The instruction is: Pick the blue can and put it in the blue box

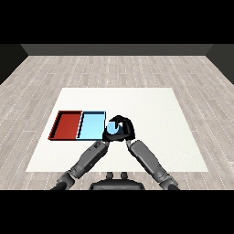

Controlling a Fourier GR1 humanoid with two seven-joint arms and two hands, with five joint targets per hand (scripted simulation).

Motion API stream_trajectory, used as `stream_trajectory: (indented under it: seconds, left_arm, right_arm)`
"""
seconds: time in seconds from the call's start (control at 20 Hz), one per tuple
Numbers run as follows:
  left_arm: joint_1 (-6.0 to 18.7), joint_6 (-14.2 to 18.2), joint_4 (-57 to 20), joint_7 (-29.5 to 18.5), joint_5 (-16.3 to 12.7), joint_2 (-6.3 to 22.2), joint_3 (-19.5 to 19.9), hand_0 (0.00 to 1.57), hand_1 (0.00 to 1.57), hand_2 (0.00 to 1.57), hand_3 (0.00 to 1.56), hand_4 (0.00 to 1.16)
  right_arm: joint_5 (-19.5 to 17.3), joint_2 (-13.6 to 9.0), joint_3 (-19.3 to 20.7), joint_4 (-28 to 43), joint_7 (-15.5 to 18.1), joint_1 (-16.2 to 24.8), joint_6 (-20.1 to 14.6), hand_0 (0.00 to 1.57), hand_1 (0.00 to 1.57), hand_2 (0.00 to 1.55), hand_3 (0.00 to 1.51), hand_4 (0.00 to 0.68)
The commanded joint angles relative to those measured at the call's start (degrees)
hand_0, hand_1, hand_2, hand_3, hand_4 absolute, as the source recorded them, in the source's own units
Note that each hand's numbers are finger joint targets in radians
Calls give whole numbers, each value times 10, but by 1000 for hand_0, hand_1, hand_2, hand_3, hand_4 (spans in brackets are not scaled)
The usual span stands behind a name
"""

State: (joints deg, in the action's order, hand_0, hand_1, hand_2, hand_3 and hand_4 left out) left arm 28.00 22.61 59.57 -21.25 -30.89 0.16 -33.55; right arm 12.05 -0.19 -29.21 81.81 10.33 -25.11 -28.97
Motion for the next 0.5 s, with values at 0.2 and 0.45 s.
stream_trajectory:
  seconds: [0.2, 0.45]
  left_arm:
    - [46, 2, -58, -69, -120, -2, -27, 1571, 1571, 1571, 1516, 935]
    - [18, 36, -44, -145, -124, -2, -73, 1571, 1571, 1571, 1506, 1072]
  right_arm:
    - [35, 2, 29, -14, 19, -8, 23, 1456, 1456, 1442, 1398, 627]
    - [45, 2, -5, -14, 13, -11, 13, 1414, 1414, 1438, 1390, 588]
